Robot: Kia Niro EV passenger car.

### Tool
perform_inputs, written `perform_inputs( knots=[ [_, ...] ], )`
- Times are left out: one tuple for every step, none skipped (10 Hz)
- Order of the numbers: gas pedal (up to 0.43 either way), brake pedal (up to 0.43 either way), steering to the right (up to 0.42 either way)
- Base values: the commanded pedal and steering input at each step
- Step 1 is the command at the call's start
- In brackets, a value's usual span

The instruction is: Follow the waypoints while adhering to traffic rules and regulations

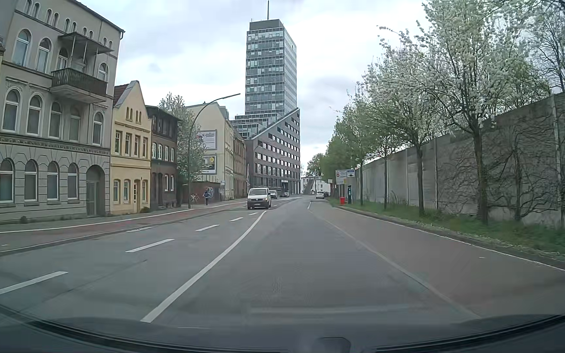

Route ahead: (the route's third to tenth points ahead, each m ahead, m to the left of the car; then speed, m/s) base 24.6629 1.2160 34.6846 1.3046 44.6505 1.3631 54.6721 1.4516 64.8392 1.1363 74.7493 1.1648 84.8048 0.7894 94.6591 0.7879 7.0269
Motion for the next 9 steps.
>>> perform_inputs(
  knots=[
    [0.130,0.000,-0.015],
    [0.130,0.000,-0.015],
    [0.130,0.000,-0.014],
    [0.130,0.000,-0.012],
    [0.130,0.000,-0.011],
    [0.130,0.000,-0.011],
    [0.130,0.000,-0.012],
    [0.130,0.000,-0.012],
    [0.130,0.000,-0.011]
  ],
)
